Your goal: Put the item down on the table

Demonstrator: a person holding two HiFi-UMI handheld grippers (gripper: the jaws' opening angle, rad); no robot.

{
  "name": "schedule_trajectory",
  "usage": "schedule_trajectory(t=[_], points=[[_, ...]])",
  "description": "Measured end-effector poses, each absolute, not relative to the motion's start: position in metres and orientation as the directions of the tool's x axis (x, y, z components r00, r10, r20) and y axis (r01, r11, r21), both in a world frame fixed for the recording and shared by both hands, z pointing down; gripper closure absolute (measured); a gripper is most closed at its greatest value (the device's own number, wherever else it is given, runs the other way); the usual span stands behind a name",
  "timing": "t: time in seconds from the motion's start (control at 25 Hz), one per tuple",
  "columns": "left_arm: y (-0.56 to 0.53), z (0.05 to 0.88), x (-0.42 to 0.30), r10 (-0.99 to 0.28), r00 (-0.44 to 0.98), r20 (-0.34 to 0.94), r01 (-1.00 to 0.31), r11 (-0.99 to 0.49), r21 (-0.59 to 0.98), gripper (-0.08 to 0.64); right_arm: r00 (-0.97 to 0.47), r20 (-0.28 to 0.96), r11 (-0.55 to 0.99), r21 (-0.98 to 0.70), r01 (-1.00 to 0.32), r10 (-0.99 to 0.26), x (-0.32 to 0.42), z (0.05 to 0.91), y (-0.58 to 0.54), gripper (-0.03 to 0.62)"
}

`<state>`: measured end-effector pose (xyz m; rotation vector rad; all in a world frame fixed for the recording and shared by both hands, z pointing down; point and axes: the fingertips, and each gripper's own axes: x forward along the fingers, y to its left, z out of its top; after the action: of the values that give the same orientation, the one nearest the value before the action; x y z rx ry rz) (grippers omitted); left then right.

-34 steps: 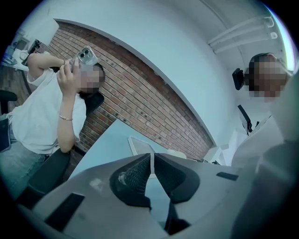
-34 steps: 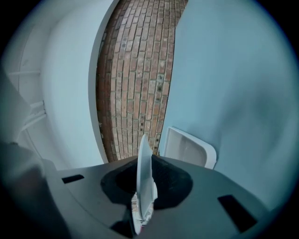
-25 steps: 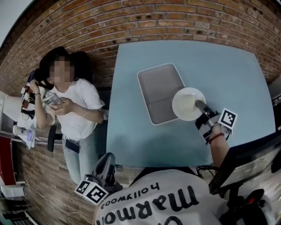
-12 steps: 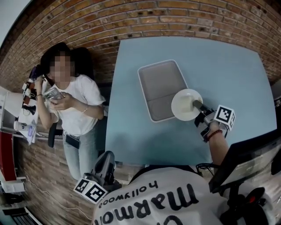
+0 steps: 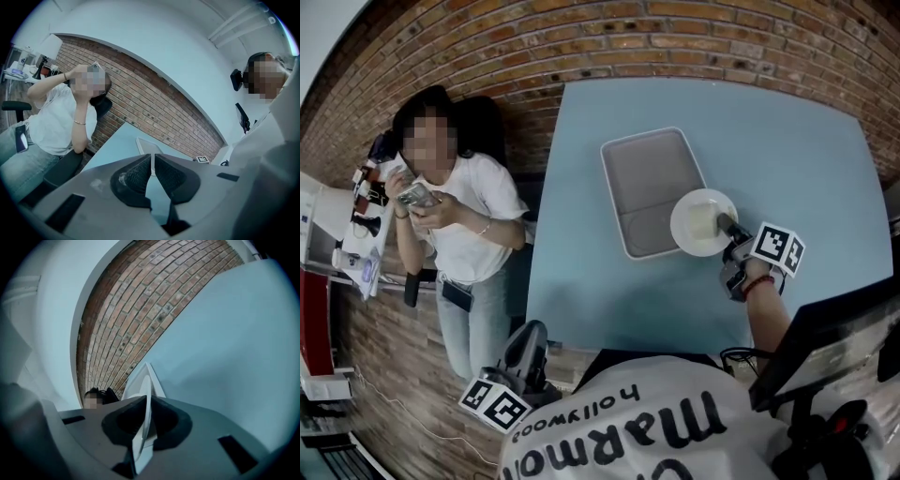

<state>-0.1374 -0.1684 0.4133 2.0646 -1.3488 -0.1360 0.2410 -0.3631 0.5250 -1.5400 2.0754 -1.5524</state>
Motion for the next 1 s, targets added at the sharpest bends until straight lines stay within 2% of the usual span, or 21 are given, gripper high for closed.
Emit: schedule_trajectory(t=[0.32, 0.52, 1.0], points=[[-0.169, 0.416, -0.137, -0.856, 0.449, 0.258, -0.784, -0.238, 0.573, 0.531, -0.413, 0.495, -0.03, -0.667, -0.745, -0.764, 0.247, 0.53, -0.371, 0.557], [-0.168, 0.418, -0.137, -0.859, 0.444, 0.256, -0.786, -0.237, 0.571, 0.531, -0.409, 0.481, 0.05, -0.6, -0.799, -0.775, 0.245, 0.528, -0.378, 0.555], [-0.173, 0.418, -0.145, -0.865, 0.44, 0.241, -0.774, -0.229, 0.59, 0.531, -0.42, 0.497, 0.042, -0.606, -0.794, -0.76, 0.243, 0.534, -0.379, 0.548]])
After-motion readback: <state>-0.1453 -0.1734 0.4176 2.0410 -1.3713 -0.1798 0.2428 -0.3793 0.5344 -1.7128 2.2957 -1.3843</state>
